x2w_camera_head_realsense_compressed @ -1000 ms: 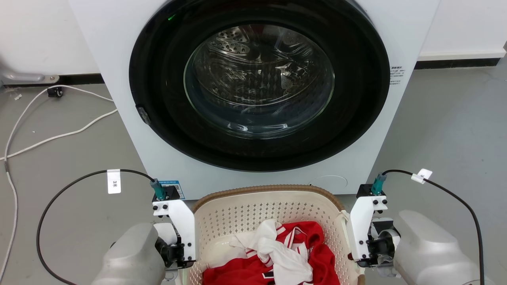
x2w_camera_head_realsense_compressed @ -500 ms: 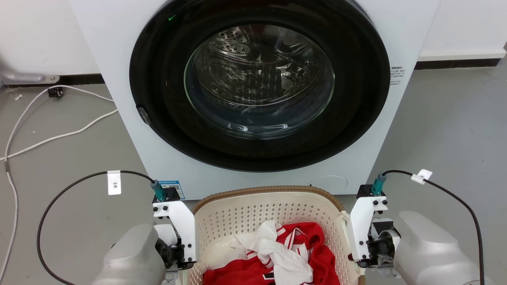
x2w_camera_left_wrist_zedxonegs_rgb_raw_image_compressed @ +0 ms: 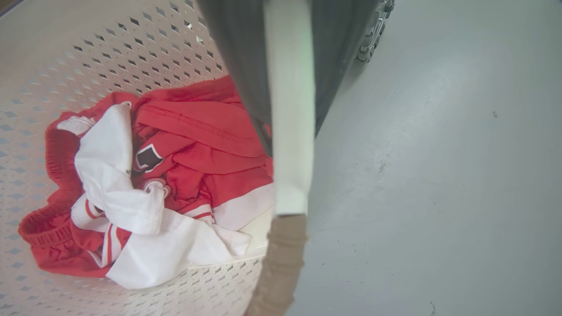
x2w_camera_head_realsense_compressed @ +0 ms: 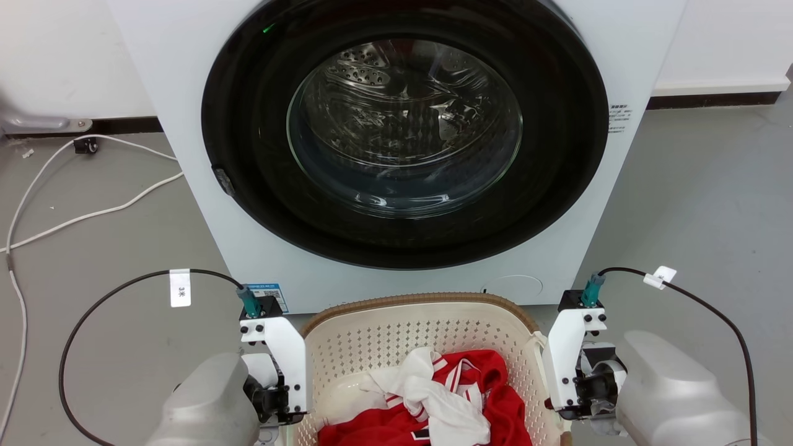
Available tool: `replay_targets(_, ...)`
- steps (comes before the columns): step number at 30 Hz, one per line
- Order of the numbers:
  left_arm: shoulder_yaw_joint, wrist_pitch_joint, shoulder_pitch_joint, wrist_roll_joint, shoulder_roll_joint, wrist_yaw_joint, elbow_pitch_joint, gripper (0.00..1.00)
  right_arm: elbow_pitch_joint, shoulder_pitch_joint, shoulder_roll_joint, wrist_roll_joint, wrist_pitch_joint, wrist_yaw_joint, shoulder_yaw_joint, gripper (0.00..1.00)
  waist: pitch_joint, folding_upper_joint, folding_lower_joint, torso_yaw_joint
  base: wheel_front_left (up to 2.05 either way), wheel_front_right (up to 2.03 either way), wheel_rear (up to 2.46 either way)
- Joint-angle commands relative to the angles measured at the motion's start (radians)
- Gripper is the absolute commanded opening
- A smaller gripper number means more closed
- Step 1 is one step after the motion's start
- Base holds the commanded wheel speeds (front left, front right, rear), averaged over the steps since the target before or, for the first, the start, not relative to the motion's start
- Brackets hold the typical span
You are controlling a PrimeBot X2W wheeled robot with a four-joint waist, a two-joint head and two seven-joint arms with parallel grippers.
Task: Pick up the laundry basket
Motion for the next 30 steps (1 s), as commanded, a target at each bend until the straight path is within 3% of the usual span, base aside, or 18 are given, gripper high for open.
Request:
replay_targets(1, -0.006, 0.001, 0.007, -0.003, -0.005, -0.004, -0.007, 0.0, -0.001, 0.004, 0.005, 0.008, -0.002, 0.0, 0.002, 0.0, 0.0, 0.0, 0.0, -0.001, 0.0, 0.0, 0.0)
replay_targets(30, -0.05, 0.011, 0.017, -0.046, 0.003, -0.004, -0.012, 0.0, -0.001, 0.009, 0.008, 0.026, 0.0, 0.0, 0.009, 0.0, -0.001, 0.0, 0.0, -0.001, 0.0, 0.0, 0.0)
